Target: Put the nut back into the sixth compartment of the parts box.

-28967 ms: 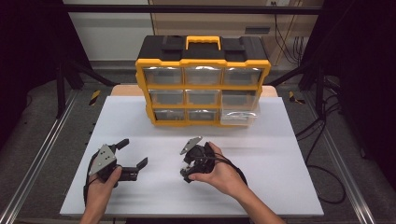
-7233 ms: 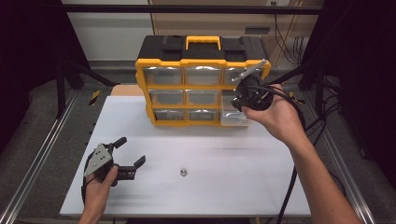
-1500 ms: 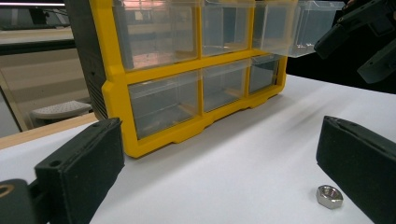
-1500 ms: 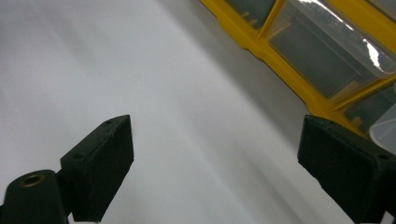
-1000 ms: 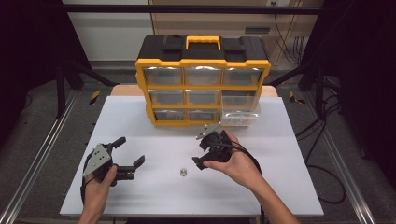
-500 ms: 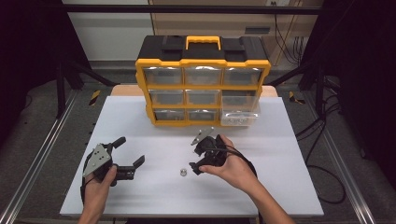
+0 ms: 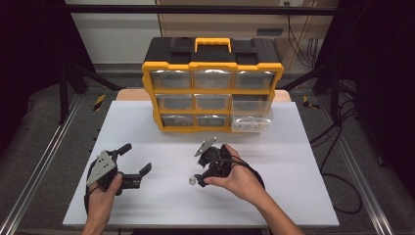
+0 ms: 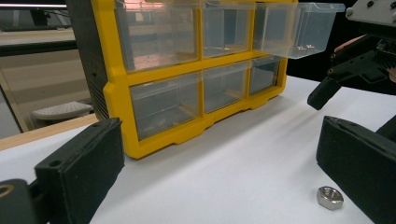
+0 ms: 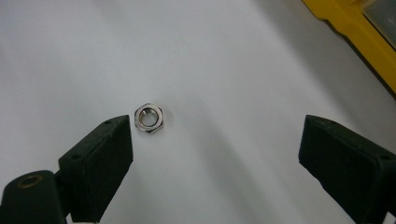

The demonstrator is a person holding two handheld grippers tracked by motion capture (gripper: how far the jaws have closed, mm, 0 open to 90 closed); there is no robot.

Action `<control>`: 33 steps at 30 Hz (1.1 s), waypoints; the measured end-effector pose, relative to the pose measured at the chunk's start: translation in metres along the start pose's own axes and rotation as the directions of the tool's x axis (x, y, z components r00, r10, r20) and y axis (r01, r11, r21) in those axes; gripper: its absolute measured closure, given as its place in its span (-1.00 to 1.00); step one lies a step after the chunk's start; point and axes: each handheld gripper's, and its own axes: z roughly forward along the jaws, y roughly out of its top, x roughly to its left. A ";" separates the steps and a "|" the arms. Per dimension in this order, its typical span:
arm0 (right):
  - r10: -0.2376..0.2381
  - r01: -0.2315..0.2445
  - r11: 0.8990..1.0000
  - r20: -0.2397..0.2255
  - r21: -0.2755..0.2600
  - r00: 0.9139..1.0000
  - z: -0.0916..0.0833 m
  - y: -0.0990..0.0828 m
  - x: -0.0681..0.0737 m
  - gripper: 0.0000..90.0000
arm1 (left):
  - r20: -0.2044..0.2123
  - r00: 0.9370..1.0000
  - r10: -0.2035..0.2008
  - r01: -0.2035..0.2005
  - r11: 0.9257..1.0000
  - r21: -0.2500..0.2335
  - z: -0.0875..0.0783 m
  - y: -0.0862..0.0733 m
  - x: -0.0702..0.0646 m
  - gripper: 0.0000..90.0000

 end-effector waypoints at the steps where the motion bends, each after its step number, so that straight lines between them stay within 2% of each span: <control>1: -0.002 0.002 1.000 -0.001 0.002 1.000 0.001 0.000 0.001 -0.77 | 0.000 1.000 0.000 0.000 1.000 0.000 0.000 0.000 0.000 -0.98; 2: 0.007 -0.007 1.000 0.001 0.001 1.000 0.002 0.001 0.002 -0.77 | 0.000 1.000 0.000 0.000 1.000 0.000 0.000 0.000 0.000 -0.98; 4: -0.012 0.012 1.000 -0.002 0.003 1.000 0.004 0.001 0.003 -0.77 | 0.000 1.000 0.000 0.000 1.000 0.000 0.000 0.000 0.000 -0.98; 10: -0.021 0.021 1.000 0.003 -0.001 1.000 0.007 0.005 0.006 -0.76 | 0.000 1.000 -0.001 0.001 1.000 0.000 0.000 0.000 0.000 -0.98; 16: -0.038 0.038 0.999 0.000 0.022 0.999 0.010 0.007 0.009 -0.76 | 0.000 1.000 0.001 -0.001 1.000 -0.001 0.000 0.000 0.000 -0.98; 33: -0.043 0.043 0.999 -0.007 0.031 0.999 0.020 0.011 0.016 -0.75 | -0.002 1.000 -0.002 0.002 1.000 -0.003 0.000 0.000 0.000 -0.98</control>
